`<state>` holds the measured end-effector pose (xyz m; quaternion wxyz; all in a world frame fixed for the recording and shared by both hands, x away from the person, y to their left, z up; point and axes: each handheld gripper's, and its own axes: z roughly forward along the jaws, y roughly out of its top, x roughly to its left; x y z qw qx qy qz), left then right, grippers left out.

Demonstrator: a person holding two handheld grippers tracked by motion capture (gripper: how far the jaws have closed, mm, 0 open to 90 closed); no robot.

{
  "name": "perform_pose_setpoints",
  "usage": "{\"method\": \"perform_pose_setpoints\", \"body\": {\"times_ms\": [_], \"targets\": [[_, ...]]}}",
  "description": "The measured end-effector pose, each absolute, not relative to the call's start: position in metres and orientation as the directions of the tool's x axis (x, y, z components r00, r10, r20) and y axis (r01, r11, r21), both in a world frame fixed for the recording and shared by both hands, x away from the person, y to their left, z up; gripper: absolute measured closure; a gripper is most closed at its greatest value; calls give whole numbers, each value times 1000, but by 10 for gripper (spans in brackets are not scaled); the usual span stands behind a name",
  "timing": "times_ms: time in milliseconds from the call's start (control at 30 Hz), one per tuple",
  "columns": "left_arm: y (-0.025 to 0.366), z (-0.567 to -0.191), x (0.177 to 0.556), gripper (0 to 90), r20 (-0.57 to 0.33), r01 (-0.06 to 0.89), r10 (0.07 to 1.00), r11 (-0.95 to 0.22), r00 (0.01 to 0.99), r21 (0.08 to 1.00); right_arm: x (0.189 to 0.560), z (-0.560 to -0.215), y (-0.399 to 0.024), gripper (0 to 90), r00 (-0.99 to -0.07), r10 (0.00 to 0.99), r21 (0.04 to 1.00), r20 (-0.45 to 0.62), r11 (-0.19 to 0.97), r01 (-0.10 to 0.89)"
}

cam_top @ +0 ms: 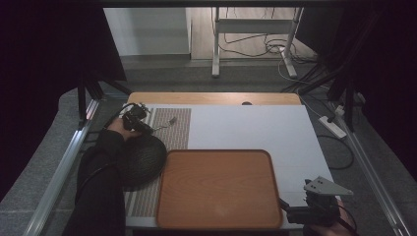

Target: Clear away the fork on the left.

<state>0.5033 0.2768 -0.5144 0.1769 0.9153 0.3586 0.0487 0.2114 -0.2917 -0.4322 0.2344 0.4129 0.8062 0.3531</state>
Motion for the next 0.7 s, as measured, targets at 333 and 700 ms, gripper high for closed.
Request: {"method": "perform_pose_setpoints", "body": {"times_ms": [333, 700], "targets": [[280, -513, 500, 781, 45, 607, 659, -715, 751, 348, 212, -432, -292, 0, -549, 832, 763, -86, 409, 500], [309, -494, 491, 781, 114, 646, 722, -669, 682, 367, 212, -432, -292, 0, -548, 832, 763, -87, 410, 501]]}}
